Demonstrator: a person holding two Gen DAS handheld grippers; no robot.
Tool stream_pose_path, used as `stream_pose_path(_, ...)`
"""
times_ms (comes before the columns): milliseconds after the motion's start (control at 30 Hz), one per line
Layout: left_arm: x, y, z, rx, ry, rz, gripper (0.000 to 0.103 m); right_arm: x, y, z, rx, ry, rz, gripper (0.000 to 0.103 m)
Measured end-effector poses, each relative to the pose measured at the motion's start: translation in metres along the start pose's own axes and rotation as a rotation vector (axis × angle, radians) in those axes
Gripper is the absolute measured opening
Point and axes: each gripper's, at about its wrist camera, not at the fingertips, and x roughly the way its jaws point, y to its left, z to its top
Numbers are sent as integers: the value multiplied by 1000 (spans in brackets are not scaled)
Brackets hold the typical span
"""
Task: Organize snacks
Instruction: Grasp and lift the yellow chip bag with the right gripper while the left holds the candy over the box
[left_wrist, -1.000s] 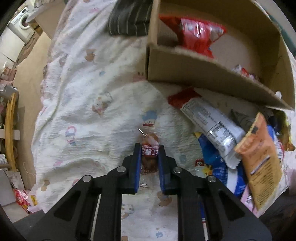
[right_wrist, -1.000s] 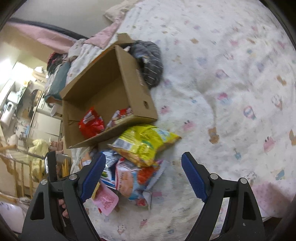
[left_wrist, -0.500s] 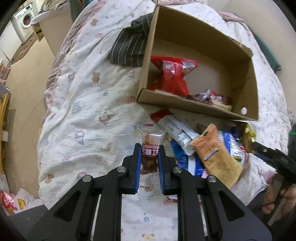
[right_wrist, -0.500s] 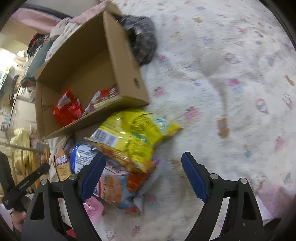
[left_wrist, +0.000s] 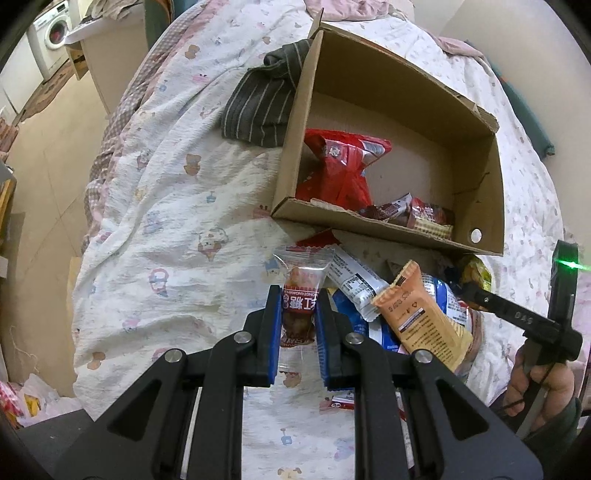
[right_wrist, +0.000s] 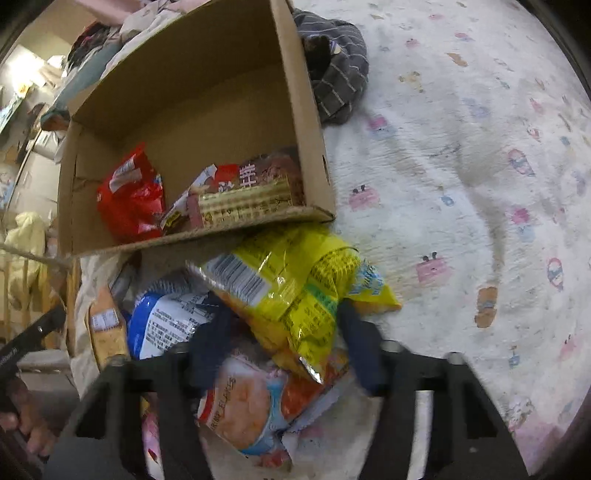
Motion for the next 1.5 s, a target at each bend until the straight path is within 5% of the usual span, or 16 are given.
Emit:
stream_pose_path(167,1,-3,-2,8,0,5,14,-17,0,-9,-48,-34,21,29)
stream_pose_path(467,8,-8,-3,10,-3,29,14,-62,-25,-36,-25,-116,81,26)
stream_pose_path(800,-17,-20,1,21,-103,34,14,-123,-31,-43,-9,-343,194,25)
stream_pose_path(1067,-51,-37,26,72,-196,31,14,-137,3,-17,-58,-408,278,25)
stream_pose_path(1500,-46,-62,77,146,-208,34,14,-104,51,51,-50,-369,333,25)
